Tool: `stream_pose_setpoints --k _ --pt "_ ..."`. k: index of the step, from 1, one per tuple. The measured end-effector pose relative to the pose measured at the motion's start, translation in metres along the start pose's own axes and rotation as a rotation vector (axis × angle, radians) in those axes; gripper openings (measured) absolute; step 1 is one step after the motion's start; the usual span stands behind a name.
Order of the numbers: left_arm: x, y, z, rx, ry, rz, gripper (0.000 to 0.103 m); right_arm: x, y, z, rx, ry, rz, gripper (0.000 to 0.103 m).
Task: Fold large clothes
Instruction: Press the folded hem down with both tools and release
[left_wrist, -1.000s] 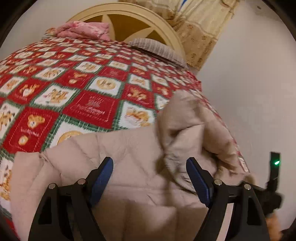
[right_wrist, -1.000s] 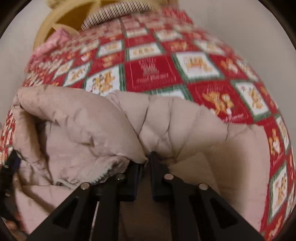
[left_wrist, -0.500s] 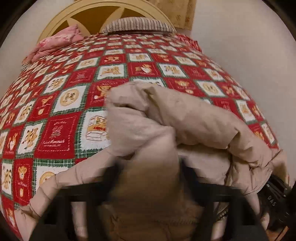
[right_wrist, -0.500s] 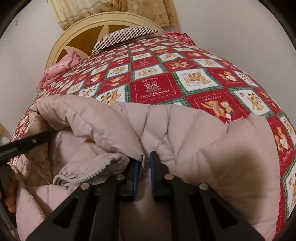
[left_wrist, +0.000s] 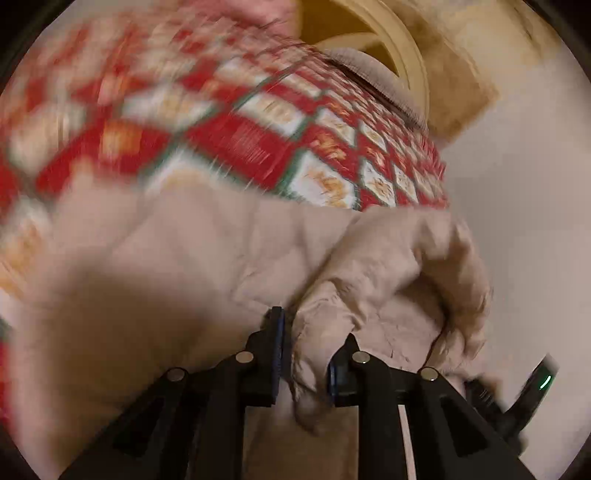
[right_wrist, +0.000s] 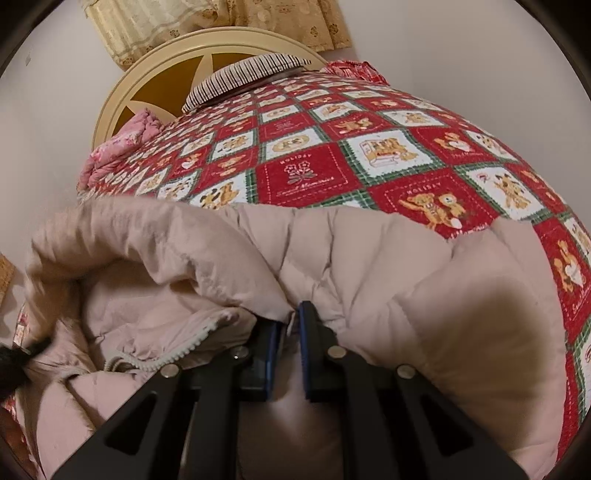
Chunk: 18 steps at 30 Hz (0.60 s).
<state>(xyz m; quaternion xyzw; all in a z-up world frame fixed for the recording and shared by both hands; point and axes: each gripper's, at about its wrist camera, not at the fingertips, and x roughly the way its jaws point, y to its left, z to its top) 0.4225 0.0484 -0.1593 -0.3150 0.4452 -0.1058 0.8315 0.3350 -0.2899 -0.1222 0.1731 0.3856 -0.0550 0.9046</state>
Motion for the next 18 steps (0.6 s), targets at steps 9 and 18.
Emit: stream_pose_setpoints --k 9,18 --pt "0.002 0.009 -0.009 0.019 -0.122 -0.079 0.020 -0.011 -0.007 -0.001 0.031 0.031 0.075 0.023" --pt "0.000 0.010 -0.009 0.038 -0.133 -0.076 0.020 -0.096 -0.003 0.044 0.126 -0.221 0.072 0.041"
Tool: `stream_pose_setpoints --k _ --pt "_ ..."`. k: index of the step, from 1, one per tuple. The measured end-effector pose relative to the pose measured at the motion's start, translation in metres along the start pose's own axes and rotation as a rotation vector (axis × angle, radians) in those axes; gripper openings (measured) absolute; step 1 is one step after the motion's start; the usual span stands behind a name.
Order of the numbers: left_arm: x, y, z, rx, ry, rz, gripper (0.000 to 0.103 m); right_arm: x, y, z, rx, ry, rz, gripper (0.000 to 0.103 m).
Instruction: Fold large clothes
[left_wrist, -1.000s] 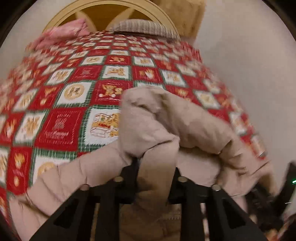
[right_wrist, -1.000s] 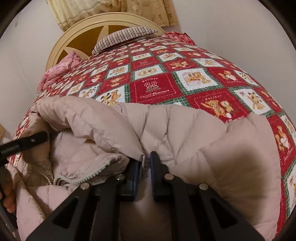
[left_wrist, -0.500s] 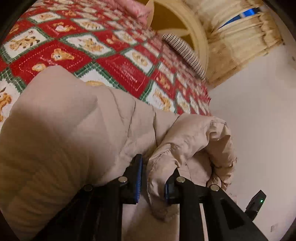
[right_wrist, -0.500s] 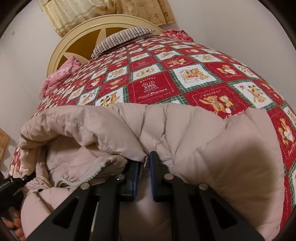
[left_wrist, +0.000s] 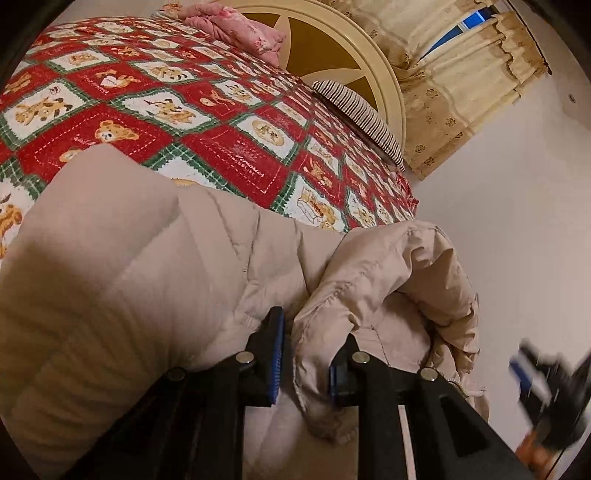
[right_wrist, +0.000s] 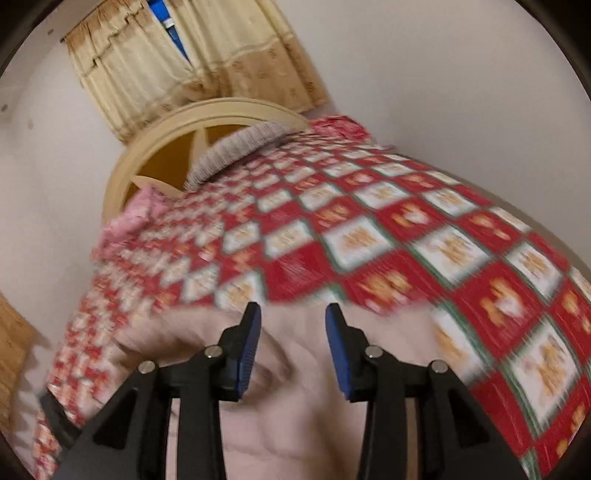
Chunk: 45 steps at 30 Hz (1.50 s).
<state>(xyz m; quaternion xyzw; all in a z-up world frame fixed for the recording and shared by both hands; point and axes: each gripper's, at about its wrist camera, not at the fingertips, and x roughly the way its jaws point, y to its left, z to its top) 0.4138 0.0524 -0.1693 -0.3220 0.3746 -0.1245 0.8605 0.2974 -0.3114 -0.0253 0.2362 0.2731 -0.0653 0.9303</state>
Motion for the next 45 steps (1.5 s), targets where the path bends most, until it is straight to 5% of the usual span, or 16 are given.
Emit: stream_pose_setpoints --k 3,6,11,14,18,22,27,30,35,38,42,45 --pt "-0.001 -0.001 0.000 0.006 -0.002 0.002 0.020 0.045 0.039 0.024 -0.017 0.089 0.084 0.041" --pt "0.000 0.000 0.001 0.009 0.002 -0.006 0.020 0.093 0.074 0.023 -0.087 0.188 0.080 0.041" --pt "0.001 0.005 0.006 -0.018 0.007 -0.066 0.020 0.137 0.084 -0.052 -0.289 0.440 0.024 0.033" --pt "-0.007 0.007 0.008 -0.048 -0.007 -0.121 0.020 0.119 0.080 -0.080 -0.404 0.324 0.016 0.033" --pt "-0.037 -0.034 0.006 0.164 -0.066 0.023 0.026 0.119 0.081 -0.086 -0.405 0.282 -0.001 0.033" --pt "-0.064 -0.070 0.005 0.264 -0.098 0.072 0.027 0.121 0.090 -0.089 -0.446 0.269 -0.029 0.034" --pt "-0.060 -0.063 0.015 0.226 0.067 0.256 0.047 0.124 0.088 -0.087 -0.449 0.269 -0.029 0.034" --pt "-0.066 -0.040 0.015 0.161 0.152 0.239 0.047 0.121 0.087 -0.088 -0.451 0.267 -0.028 0.034" --pt "-0.107 -0.073 0.014 0.227 -0.009 0.104 0.047 0.121 0.087 -0.088 -0.449 0.263 -0.024 0.034" --pt "-0.092 -0.121 0.028 0.290 -0.035 -0.023 0.047 0.121 0.087 -0.087 -0.450 0.261 -0.024 0.034" --pt "-0.015 -0.164 0.036 0.390 0.005 0.143 0.047 0.121 0.086 -0.087 -0.450 0.259 -0.023 0.034" --pt "0.031 -0.135 0.014 0.435 0.083 0.270 0.047 0.121 0.086 -0.087 -0.448 0.259 -0.020 0.034"
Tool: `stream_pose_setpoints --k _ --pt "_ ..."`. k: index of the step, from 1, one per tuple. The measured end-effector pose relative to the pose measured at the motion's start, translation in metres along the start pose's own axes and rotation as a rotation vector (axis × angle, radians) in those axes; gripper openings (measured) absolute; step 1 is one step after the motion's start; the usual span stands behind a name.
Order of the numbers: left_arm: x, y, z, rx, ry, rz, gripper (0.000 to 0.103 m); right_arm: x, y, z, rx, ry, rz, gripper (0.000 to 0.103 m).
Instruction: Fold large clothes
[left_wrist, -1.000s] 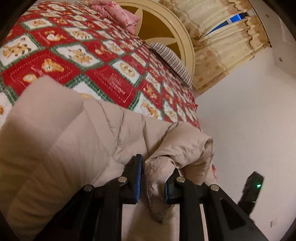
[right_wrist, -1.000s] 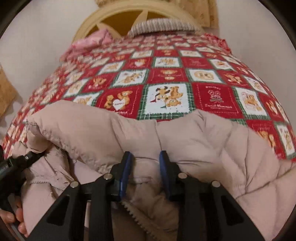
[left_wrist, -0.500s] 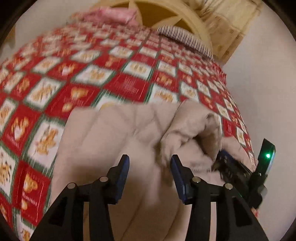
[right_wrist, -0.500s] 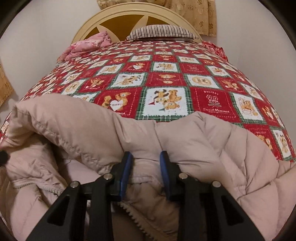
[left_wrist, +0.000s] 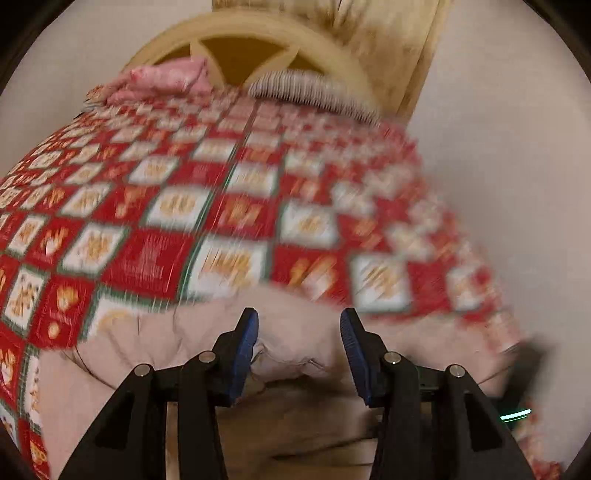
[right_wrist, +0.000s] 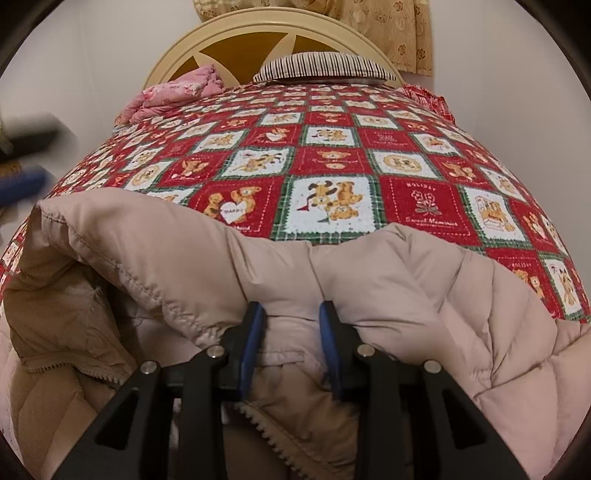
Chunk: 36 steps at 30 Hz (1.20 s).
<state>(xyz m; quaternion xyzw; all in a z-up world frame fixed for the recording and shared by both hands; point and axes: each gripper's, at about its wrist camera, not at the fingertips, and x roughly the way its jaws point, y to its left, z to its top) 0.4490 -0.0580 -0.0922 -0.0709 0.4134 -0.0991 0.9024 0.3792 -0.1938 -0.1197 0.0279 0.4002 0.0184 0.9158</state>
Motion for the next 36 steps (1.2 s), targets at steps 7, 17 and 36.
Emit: stream_pose_setpoints --k 7,17,36 --pt "0.035 0.029 -0.028 -0.013 0.007 -0.029 0.048 -0.005 -0.003 0.001 0.019 -0.027 0.038 0.034" --pt "0.050 -0.001 -0.027 0.150 0.026 0.159 0.048 0.003 0.002 0.004 0.002 0.008 0.032 0.037" --pt "0.014 0.007 -0.036 0.124 0.017 0.010 0.052 -0.041 0.013 -0.008 -0.048 -0.028 -0.044 0.047"
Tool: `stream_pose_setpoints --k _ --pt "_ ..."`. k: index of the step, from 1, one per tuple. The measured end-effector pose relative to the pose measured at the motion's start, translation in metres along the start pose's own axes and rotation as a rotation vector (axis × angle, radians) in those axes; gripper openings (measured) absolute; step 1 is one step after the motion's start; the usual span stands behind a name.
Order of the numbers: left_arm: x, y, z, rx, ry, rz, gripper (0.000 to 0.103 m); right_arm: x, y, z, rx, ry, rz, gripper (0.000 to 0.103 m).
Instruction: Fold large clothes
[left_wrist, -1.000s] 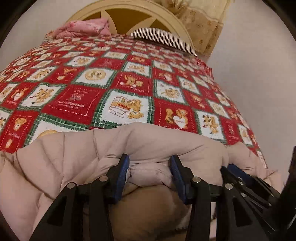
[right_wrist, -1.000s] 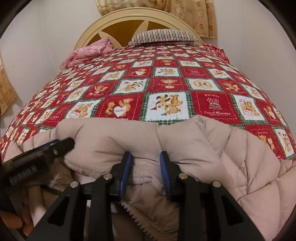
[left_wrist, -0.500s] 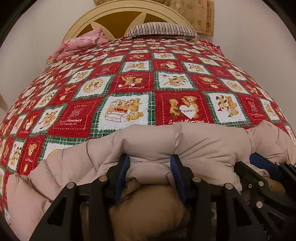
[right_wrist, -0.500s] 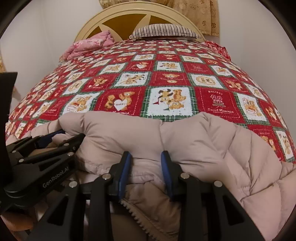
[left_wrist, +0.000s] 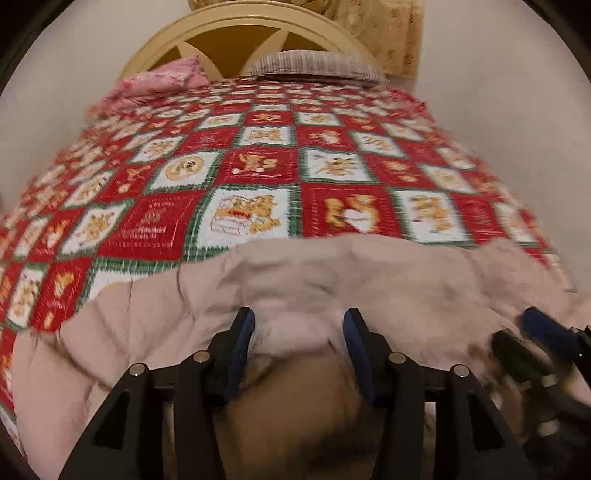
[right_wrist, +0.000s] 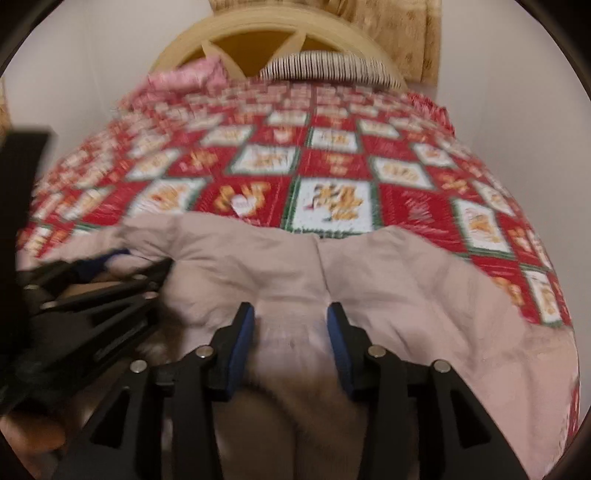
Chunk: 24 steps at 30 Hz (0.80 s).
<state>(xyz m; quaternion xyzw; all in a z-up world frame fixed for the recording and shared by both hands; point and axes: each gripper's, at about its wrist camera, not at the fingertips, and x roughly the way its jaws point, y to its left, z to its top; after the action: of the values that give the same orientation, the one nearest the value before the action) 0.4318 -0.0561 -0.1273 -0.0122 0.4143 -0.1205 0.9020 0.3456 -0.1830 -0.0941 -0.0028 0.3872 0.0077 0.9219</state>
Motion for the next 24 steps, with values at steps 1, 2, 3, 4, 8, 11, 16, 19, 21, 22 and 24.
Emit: stream_pose_setpoints --k 1,2,3,4,8,11,16,19,21,22,24 --pt "-0.012 0.002 -0.003 0.006 -0.004 -0.038 0.052 -0.017 -0.005 -0.004 0.021 -0.029 0.006 0.051" --pt "-0.030 0.007 -0.007 0.010 -0.016 -0.071 0.052 -0.038 -0.011 -0.010 0.044 -0.055 0.027 0.053" --pt "-0.046 0.010 -0.013 0.015 -0.029 -0.093 0.052 -0.061 -0.018 -0.017 0.063 -0.081 0.059 0.060" --pt "-0.068 0.017 -0.022 0.025 -0.049 -0.123 0.052 -0.088 -0.026 -0.027 0.070 -0.106 0.088 0.067" --pt "-0.150 0.057 -0.076 -0.007 -0.113 -0.245 0.065 -0.192 -0.059 -0.075 0.048 -0.182 0.076 0.075" --pt "-0.204 0.094 -0.131 -0.056 -0.143 -0.309 0.067 -0.258 -0.089 -0.115 0.105 -0.210 0.049 0.075" --pt "-0.253 0.139 -0.208 -0.142 -0.120 -0.274 0.067 -0.367 -0.135 -0.191 0.251 -0.274 0.021 0.095" --pt "-0.269 0.153 -0.243 -0.198 -0.096 -0.289 0.067 -0.399 -0.148 -0.221 0.324 -0.278 0.064 0.103" --pt "-0.273 0.155 -0.259 -0.220 -0.082 -0.323 0.067 -0.402 -0.151 -0.236 0.339 -0.252 0.077 0.103" --pt "-0.275 0.154 -0.267 -0.228 -0.075 -0.338 0.067 -0.397 -0.150 -0.246 0.329 -0.223 0.056 0.103" --pt "-0.278 0.151 -0.282 -0.249 -0.066 -0.359 0.067 -0.381 -0.143 -0.263 0.314 -0.148 0.028 0.098"
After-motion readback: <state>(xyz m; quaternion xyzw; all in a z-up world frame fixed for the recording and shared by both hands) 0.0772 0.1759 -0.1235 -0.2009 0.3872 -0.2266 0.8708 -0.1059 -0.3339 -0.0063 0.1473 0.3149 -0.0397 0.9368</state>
